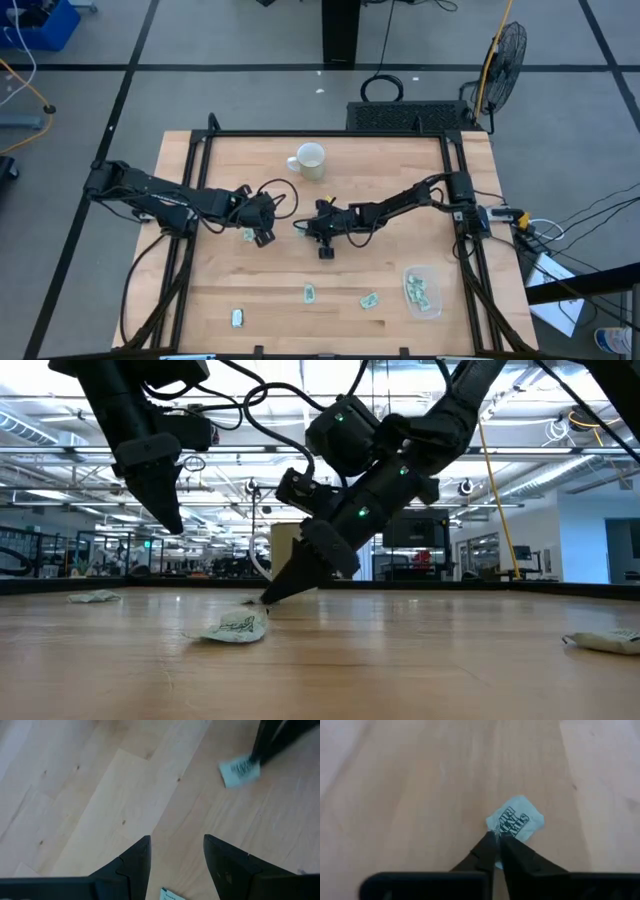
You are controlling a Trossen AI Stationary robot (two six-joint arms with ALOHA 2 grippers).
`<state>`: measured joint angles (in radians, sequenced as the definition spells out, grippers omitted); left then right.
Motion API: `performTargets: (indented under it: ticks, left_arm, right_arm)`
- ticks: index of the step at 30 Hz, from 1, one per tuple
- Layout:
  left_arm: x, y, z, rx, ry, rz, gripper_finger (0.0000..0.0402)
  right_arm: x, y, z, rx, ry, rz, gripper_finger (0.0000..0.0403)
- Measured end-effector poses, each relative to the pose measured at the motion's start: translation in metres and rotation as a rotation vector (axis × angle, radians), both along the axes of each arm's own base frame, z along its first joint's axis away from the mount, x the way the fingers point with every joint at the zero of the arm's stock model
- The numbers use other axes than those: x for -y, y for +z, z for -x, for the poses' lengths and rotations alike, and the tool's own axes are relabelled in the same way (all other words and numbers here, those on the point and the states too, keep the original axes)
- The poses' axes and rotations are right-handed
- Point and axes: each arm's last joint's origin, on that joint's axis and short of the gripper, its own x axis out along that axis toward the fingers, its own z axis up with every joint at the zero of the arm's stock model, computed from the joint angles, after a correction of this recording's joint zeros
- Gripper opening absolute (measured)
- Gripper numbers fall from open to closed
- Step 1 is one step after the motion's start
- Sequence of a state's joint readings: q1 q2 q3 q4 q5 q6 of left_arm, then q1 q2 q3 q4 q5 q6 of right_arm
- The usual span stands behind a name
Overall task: Pick and place Stevia / Truvia into bins
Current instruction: Put the stevia packet into the transparent bin
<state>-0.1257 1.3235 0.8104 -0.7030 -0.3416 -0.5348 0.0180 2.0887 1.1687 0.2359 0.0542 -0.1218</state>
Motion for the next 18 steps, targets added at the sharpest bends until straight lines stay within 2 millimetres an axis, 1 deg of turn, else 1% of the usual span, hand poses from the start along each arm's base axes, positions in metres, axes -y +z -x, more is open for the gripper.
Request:
performTargets:
  ticks: [1, 4, 7, 9, 13, 16, 18]
  left_arm:
    - [0.0, 0.0, 0.0, 0.0, 0.0, 0.0, 0.0189]
    - [0.0, 0.0, 0.0, 0.002, 0.001, 0.0, 0.0189]
    - [0.0, 0.0, 0.0, 0.004, 0.001, 0.001, 0.0189]
    - [0.0, 0.0, -0.001, 0.005, -0.002, -0.001, 0.0189]
    - [0.0, 0.0, -0.001, 0.007, -0.002, -0.001, 0.0189]
    - [0.0, 0.0, -0.001, 0.008, -0.005, -0.002, 0.0189]
    - [0.0, 0.0, -0.001, 0.012, -0.005, -0.001, 0.0189]
  right_arm:
    - [-0.002, 0.003, 0.001, 0.001, 0.005, 0.006, 0.0009]
    - [-0.007, 0.017, 0.007, -0.025, 0.004, 0.069, 0.001]
    - [-0.014, 0.044, 0.018, -0.052, -0.011, 0.137, 0.0004]
    - [-0.018, 0.064, 0.03, -0.098, -0.024, 0.143, 0.0003]
    - [-0.028, 0.096, 0.062, -0.205, -0.073, 0.077, 0.0002]
    - [-0.039, 0.122, 0.084, -0.227, -0.093, 0.036, 0.0002]
    - [-0.048, 0.136, 0.099, -0.24, -0.098, 0.01, 0.0001]
